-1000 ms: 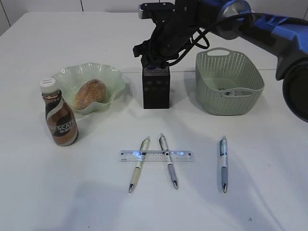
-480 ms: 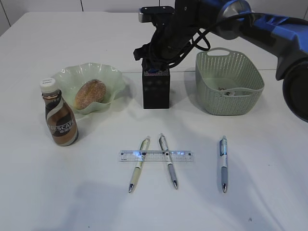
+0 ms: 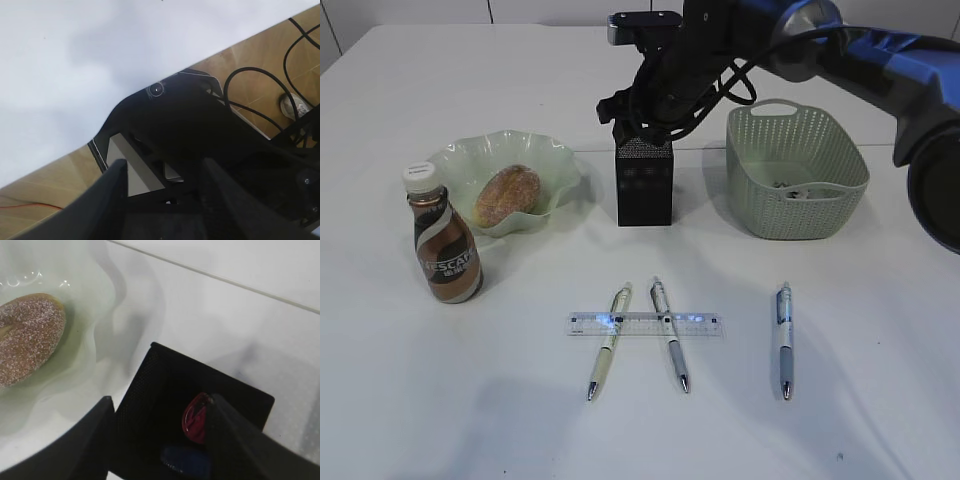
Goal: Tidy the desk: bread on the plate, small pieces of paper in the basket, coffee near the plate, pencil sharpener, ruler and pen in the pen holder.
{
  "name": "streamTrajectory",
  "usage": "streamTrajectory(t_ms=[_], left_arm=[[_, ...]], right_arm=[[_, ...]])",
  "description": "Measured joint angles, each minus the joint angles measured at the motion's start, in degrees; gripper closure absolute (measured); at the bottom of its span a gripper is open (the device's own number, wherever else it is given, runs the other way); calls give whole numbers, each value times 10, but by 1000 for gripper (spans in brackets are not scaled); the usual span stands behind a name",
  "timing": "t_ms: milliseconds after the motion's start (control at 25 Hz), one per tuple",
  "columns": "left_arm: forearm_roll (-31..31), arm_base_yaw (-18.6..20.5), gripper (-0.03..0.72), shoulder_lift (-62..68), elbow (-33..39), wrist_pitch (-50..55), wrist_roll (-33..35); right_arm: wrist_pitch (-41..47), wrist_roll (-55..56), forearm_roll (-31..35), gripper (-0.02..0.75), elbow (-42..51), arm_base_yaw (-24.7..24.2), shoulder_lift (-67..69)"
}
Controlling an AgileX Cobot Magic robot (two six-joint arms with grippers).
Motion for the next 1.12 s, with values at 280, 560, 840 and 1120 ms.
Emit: streamTrajectory(t_ms=[280, 560, 840, 1120], left_arm=[[0, 0, 358, 0, 0, 0, 0], [0, 0, 358, 0, 0, 0, 0], [0, 0, 358, 0, 0, 0, 0], [0, 0, 358, 0, 0, 0, 0]], right_arm=[[61, 0, 0, 290, -53, 0, -13], [189, 0, -6, 292, -86, 0, -54], [212, 14, -8, 292, -86, 0, -73], [213, 16, 7, 292, -73, 0, -110]])
